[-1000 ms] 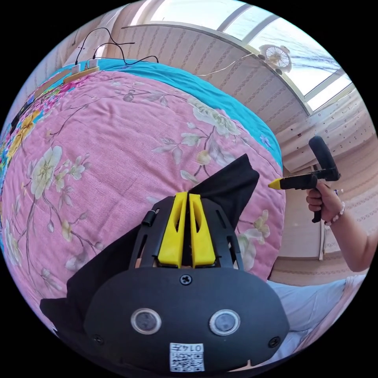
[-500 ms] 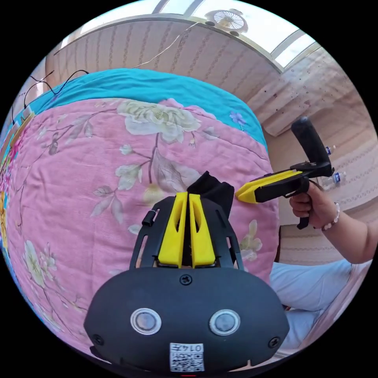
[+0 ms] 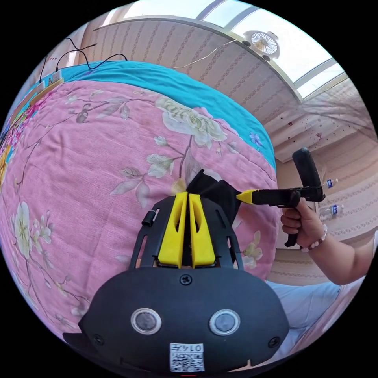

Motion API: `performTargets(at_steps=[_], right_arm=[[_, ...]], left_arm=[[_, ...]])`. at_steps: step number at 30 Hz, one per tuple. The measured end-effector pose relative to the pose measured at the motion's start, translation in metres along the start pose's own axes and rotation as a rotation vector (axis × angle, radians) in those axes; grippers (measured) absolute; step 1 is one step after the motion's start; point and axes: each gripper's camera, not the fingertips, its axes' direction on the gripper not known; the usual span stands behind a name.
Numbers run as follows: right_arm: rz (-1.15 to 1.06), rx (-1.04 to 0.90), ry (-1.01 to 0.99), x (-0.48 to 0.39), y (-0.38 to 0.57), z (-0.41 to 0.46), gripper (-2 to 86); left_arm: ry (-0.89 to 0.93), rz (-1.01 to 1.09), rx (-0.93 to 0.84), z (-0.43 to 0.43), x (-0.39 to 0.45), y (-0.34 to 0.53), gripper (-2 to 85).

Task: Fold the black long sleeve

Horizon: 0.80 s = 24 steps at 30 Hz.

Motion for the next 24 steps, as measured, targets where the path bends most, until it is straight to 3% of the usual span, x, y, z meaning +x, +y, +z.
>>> performTargets(at_steps=[6, 10, 16, 22, 24], right_arm=[[-0.007, 0.032, -0.004, -0.030, 0.038, -0.022, 0.4], [0.042, 0.013, 0.059, -0.038, 0.053, -0.008, 0.1], [0.076, 0.026, 0.100, -0.073, 0.061, 0.018, -0.1], [0.018, 0.008, 0.281, -0.145, 0.069, 0.029, -0.1], [-0.072, -0.018, 0.369, -0.182, 0.070, 0.043, -0.2]], left_arm=[[0.103, 0.061, 0.021, -0.017, 0.031, 0.016, -0.9], [0.017, 0.089, -0.013, -0.009, 0.039, 0.043, -0.7], [-0.008, 0.023, 0.121, -0.096, 0.034, 0.107, 2.1], [-0.011, -0.190, 0.279, -0.213, 0.015, 0.272, 0.9], [-0.166, -0.350, 0.337, -0.259, 0.010, 0.366, -0.2]])
